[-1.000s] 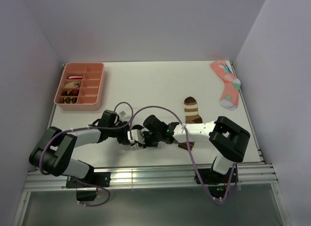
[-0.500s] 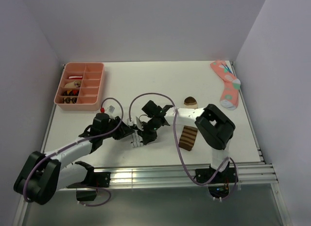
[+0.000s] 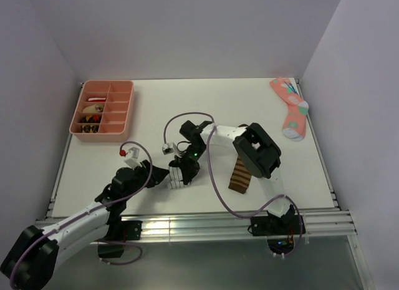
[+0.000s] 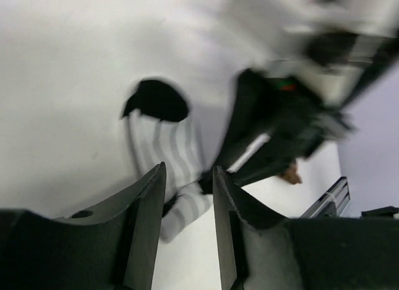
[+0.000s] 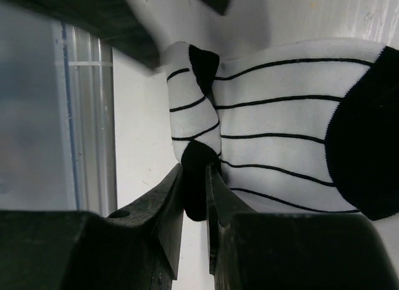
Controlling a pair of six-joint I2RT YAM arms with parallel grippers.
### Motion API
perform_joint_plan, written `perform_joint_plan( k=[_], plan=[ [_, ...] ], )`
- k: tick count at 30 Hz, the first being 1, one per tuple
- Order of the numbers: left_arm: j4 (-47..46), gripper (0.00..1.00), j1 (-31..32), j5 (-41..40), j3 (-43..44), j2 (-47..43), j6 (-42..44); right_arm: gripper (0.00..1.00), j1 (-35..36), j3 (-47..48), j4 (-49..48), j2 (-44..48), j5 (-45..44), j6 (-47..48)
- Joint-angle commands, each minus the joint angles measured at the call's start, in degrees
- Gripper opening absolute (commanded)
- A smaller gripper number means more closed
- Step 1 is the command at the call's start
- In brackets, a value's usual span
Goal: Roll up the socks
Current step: Roll the sock at the center of the board.
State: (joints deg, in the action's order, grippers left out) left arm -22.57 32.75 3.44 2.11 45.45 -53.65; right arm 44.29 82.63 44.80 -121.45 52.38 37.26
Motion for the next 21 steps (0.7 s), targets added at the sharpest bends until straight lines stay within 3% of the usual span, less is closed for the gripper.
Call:
perform_joint_plan(
  k=[1, 7, 15, 21],
  plan=[
    [-8.02, 0.42, 4.41, -6.95, -4.84, -5.19, 4.77, 0.13, -0.61, 3.23, 6.53, -3.26, -0.61, 0.11],
    [-5.21, 0.44, 8.2, -9.94, -2.55, -5.64, 10.76, 0.13, -0.96, 9.3, 12.06, -8.62, 0.44, -0.61],
    [-12.58, 0.44, 16.98, -19.87, -0.44, 8.84, 11.1, 0.12, -1.49, 13.96, 14.09, -12.76, 1.32, -1.22],
    [-13.82, 0.44, 20.15, -22.51, 1.32, 13.08, 14.44, 0.12, -1.67, 14.22, 13.91, -13.99, 0.44, -1.84]
  ],
)
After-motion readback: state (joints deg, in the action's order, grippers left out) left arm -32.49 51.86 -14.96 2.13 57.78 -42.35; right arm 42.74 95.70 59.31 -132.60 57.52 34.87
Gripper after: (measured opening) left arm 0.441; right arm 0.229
